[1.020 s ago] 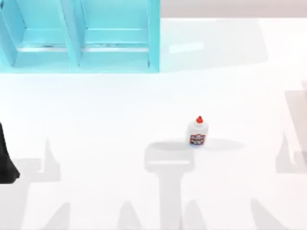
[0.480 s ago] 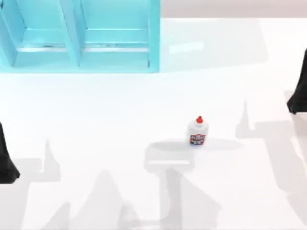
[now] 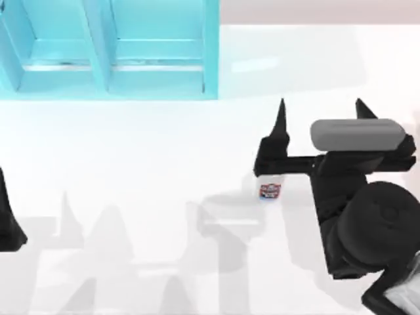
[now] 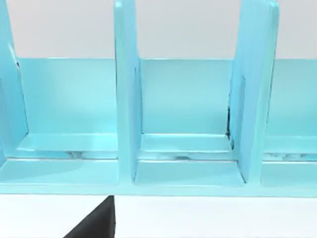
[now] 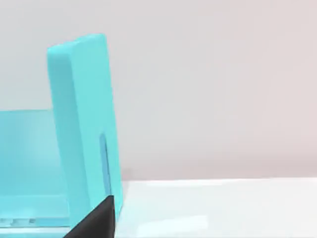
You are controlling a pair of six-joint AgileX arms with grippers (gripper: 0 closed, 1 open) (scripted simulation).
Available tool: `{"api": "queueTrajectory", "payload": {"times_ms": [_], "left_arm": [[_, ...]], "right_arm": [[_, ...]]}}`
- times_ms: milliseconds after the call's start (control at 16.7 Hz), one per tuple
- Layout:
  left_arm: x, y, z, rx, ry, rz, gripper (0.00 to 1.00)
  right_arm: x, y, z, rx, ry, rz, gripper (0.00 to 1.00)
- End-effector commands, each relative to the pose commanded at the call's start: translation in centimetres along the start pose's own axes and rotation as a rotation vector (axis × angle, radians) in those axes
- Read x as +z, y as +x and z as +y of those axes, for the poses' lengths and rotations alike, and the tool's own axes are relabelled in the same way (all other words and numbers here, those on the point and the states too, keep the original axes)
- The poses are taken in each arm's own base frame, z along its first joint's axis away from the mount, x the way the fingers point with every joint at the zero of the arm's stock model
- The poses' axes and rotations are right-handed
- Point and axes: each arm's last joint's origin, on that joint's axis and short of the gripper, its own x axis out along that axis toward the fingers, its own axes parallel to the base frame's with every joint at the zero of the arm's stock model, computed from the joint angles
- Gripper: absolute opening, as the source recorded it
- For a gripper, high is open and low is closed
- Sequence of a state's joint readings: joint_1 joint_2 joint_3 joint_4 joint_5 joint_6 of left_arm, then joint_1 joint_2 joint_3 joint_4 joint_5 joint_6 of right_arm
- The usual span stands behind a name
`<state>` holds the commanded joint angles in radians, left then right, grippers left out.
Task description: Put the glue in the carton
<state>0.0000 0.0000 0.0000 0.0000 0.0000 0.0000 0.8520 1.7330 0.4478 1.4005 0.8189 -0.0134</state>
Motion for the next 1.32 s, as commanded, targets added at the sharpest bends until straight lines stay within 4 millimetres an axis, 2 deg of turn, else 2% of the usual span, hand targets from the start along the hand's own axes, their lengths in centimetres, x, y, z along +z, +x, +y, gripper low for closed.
{"api": "queueTrajectory", "payload": {"times_ms": [180,300,480,600,780,1020,1080,1320], "left_arm": [[0.0,0.0,0.0,0.000,0.000,0.000,1.00],[0.0,0.0,0.0,0.000,0.000,0.000,1.00],[0.0,0.0,0.0,0.000,0.000,0.000,1.00],[0.0,0.0,0.0,0.000,0.000,0.000,1.00],[0.0,0.0,0.0,0.000,0.000,0.000,1.00],[0.0,0.0,0.0,0.000,0.000,0.000,1.00],[0.0,0.0,0.0,0.000,0.000,0.000,1.00],[0.0,0.0,0.0,0.000,0.000,0.000,1.00]], "right_arm": [[-5.1,-1.8,3.1,-0.014,-0.014,0.034,1.00],[-8.4,-3.4,4.3,-0.025,-0.029,0.054,1.00],[-12.3,-5.9,4.8,-0.043,-0.055,0.078,1.00],[-14.1,-7.1,4.7,-0.053,-0.070,0.087,1.00],[-15.2,-7.9,4.5,-0.061,-0.080,0.092,1.00],[-15.2,-7.9,4.5,-0.061,-0.080,0.092,1.00],[-15.8,-5.6,5.5,-0.011,-0.060,0.129,1.00],[-15.5,-4.3,5.4,-0.055,-0.071,0.111,1.00]]}}
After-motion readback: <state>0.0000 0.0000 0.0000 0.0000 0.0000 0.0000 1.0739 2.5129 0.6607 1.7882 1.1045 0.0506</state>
